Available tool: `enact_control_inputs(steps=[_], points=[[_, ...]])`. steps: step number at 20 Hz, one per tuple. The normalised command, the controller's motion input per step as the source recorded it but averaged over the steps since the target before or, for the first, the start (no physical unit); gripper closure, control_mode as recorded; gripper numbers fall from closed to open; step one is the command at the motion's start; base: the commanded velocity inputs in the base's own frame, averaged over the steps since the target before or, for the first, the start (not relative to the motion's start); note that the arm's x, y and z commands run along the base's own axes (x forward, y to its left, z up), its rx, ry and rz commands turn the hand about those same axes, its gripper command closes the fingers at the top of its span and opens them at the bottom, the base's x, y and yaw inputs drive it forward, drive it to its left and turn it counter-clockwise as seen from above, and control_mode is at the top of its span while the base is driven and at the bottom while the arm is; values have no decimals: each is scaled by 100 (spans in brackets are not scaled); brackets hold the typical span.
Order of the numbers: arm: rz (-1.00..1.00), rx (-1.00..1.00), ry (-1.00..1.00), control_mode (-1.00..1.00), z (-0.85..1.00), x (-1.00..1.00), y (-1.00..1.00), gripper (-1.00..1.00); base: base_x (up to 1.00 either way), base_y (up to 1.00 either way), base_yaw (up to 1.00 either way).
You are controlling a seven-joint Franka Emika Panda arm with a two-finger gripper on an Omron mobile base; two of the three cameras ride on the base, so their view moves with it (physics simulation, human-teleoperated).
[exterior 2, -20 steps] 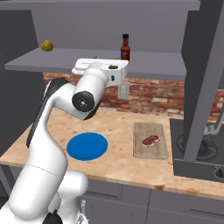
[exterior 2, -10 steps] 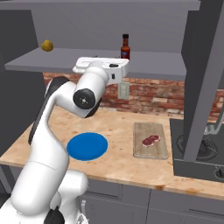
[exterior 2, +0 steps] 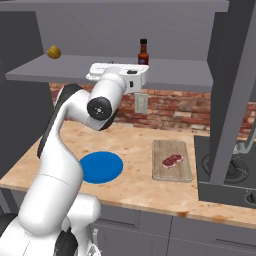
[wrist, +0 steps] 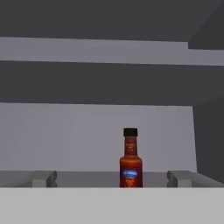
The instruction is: Pick the steak from the plate and place it on the cutting board. Then pick the condiment bottle from the cabinet and place it next to the cutting board.
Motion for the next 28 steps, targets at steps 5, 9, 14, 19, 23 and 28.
enact_control_inputs(steps=[5,9,14,19,23,28], points=[[-1,0,0,-100,0,22,-10,-100,0,0,0],[-1,0,0,-100,0,17,-9,-100,0,0,0],[-1,0,0,-100,0,12,-4,-100,0,0,0],[-1,0,0,-100,0,13,0,-100,0,0,0],[-1,0,0,-100,0,14,0,-100,0,0,0],[-1,0,0,-100,1,17,-1,-100,0,0,0]])
